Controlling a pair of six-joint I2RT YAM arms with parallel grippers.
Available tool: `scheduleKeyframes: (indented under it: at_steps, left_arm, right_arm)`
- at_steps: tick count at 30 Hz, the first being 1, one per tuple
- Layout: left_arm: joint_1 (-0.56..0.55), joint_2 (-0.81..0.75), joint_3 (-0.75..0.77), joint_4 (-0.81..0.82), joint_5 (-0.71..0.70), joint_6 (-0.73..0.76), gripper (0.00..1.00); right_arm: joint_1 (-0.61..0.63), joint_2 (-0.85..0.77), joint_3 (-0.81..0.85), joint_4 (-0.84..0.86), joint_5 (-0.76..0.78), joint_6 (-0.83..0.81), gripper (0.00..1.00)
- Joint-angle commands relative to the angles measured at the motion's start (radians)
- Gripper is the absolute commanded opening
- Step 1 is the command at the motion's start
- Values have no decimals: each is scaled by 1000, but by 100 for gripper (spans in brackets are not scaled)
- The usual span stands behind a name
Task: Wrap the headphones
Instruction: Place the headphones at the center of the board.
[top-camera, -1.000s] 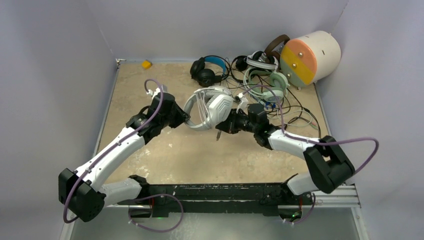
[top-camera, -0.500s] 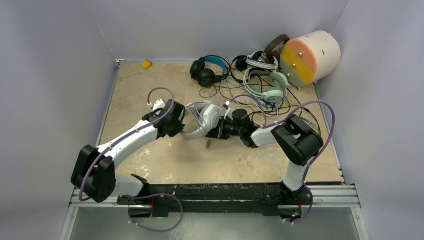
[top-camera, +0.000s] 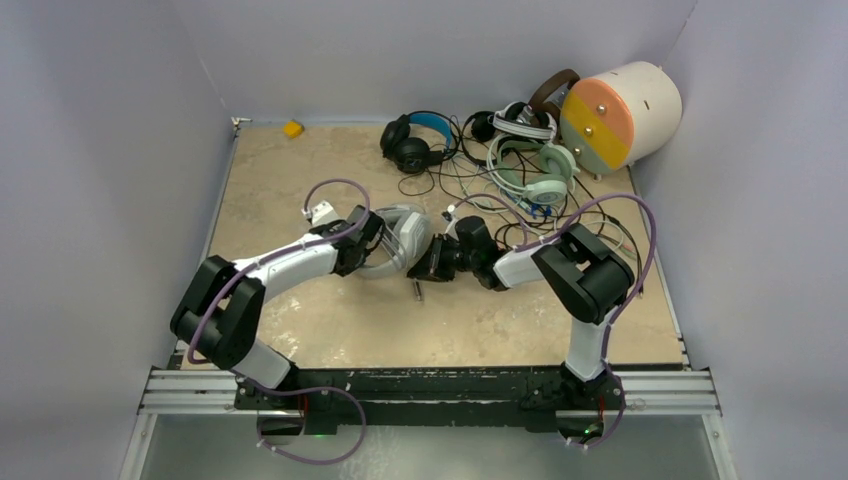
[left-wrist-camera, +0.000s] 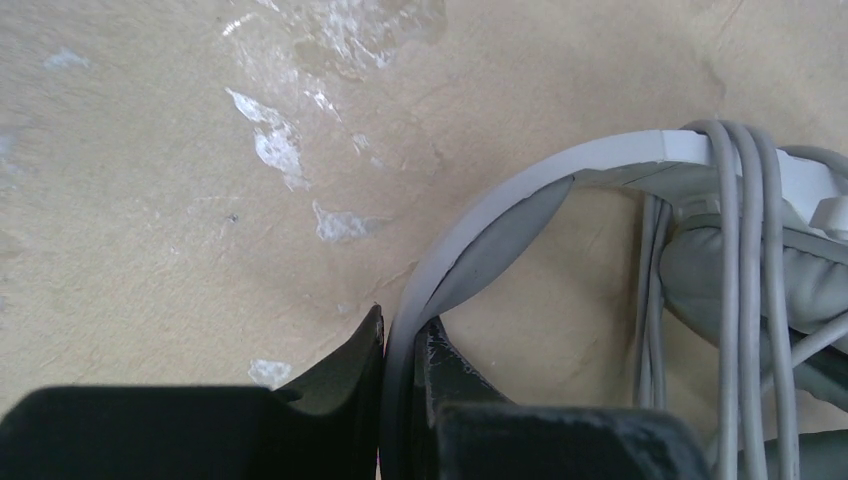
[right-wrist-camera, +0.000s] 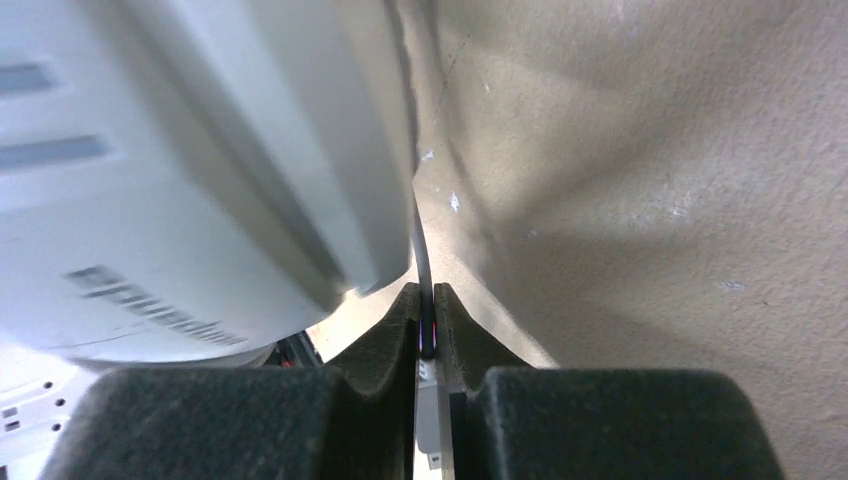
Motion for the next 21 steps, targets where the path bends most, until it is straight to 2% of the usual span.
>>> scheduleKeyframes:
  at_steps: [1, 6, 12, 15, 19, 21]
  left_arm:
    - [-10, 39, -12, 7, -298, -72, 0]
    - [-33, 145, 28, -63, -421, -138, 0]
    - [-76, 281, 116, -276, -536, -331, 0]
    - [-85, 315, 132, -337, -550, -384, 0]
    - [-84, 300, 128, -329, -523, -369, 0]
    - [-84, 278, 129, -346, -509, -378, 14]
  right_arm:
    - [10, -17, 38, -79, -70, 31, 11]
    - [26, -27, 55, -142, -51, 2, 10]
    - [31, -34, 24, -135, -33, -10, 7]
    - [39, -88, 11, -181, 16, -56, 8]
    - [41, -167, 11, -257, 73, -110, 8]
    - [40, -199, 10, -284, 93, -126, 8]
